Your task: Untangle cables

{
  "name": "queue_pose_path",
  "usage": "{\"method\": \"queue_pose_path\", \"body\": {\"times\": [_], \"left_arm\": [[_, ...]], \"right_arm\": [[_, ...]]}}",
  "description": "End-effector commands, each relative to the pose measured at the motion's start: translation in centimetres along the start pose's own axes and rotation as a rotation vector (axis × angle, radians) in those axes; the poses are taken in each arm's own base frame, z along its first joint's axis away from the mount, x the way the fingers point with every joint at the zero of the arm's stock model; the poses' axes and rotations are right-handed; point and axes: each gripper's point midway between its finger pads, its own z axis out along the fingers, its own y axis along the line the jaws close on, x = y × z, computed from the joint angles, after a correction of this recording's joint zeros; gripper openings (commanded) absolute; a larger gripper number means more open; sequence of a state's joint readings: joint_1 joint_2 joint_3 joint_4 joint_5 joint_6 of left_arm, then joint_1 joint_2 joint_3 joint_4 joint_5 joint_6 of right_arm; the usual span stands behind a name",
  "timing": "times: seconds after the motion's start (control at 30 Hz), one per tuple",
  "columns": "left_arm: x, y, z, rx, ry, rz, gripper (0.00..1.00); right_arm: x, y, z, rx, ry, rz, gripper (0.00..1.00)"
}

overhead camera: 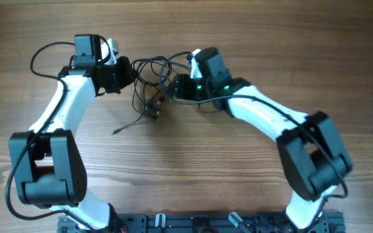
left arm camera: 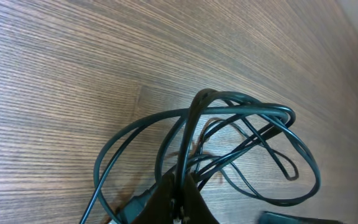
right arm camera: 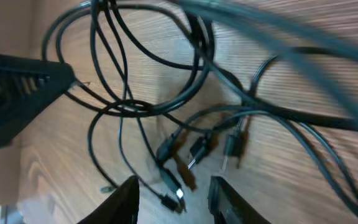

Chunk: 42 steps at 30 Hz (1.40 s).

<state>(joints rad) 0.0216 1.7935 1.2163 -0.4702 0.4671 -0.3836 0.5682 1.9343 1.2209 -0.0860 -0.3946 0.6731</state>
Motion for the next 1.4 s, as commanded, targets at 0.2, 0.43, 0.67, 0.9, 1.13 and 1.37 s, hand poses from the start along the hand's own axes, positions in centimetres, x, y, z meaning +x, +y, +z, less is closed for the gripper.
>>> {"method": "queue_pose_path", "body": {"times": [0.2,0.43,0.67,0.9,1.13,1.37], "left_arm": [[0.0,0.7,0.2,-0.022,-0.002,-0.021,0.04],[0.1,0.7,0.2,-0.022,-0.001,-0.021,0.05],[-1.8,-0.4,-2.3,0.04,-0.058,0.057,0.62],[0.5,-3.3,-5.4,0.054,-0.02,-0.006,0.59],[4.5,0.2,2.7,-0.219,0.084,-0.168,0.57],[5.1,2.2,8.2,-0.227,0.114,-0.169,0.42]], "right_arm": [[-2.8,-5.4,1.5,0.348,-0.207,-0.266,0.51],[-2.5,-6.1,4.8,0.299,-0.207,-0.381,0.47],[-1.8,-7.1,5.7,0.31,-0.186,-0.388,0.43],[-1.1,-6.3,6.1,0.235,-0.161,-0.286,0.38],[-0.2,-8.2,5.2,0.253,-0.094,-0.108,0.39],[0.2,-9.7,2.2,0.255,0.01,0.012,0.4]]}}
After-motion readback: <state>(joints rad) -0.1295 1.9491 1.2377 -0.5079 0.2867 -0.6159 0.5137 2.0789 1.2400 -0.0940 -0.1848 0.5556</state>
